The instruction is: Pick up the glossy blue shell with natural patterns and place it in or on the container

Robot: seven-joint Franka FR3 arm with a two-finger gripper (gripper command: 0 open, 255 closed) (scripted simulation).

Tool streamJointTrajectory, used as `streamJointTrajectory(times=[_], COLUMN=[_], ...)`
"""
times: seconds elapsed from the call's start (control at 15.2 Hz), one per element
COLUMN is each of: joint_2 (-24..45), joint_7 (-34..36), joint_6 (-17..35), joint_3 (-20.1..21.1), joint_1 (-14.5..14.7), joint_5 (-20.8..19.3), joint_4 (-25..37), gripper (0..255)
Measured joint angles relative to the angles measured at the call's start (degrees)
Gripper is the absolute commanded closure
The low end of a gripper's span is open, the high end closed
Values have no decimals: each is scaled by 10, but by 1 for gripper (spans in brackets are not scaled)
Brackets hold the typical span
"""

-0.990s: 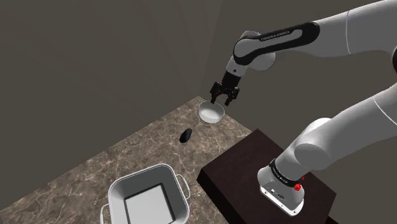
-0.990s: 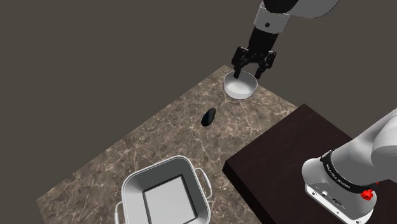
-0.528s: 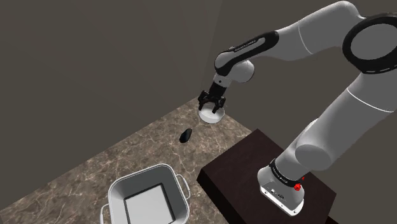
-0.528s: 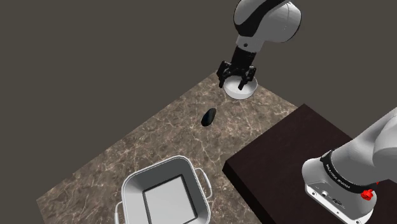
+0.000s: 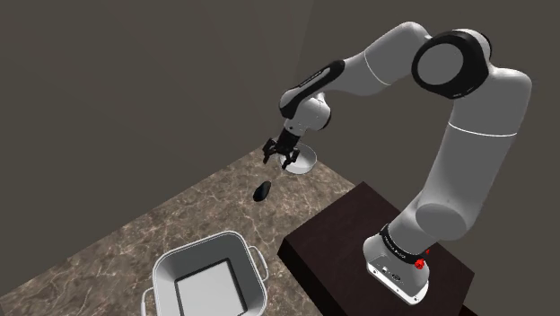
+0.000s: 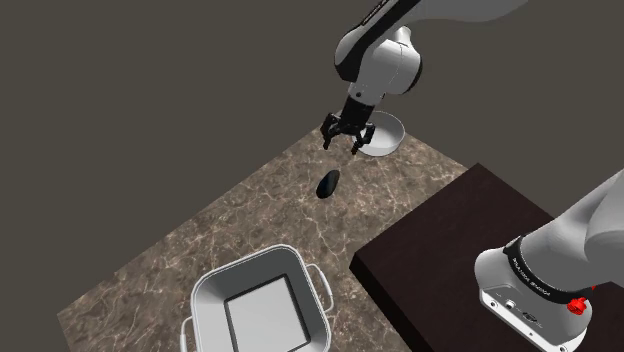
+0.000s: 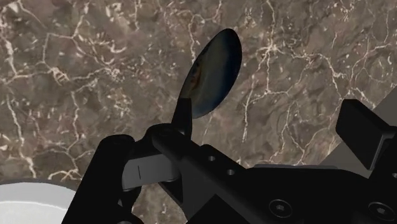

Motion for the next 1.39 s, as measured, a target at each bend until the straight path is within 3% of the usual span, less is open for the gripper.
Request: streamJointTrajectory(times=[0.46,0.92,1.32,1.39], joint_2=[136,186,190,190], joint_7=[-24,-41,-42,-42], joint_6=[24,57,60,60], joint_3=[28,45,47,47], joint_1=[-12,-8,-7,-7], joint_5=[62,87,90,90], joint_4=[102,124,125,125], gripper=[0,0,0,255])
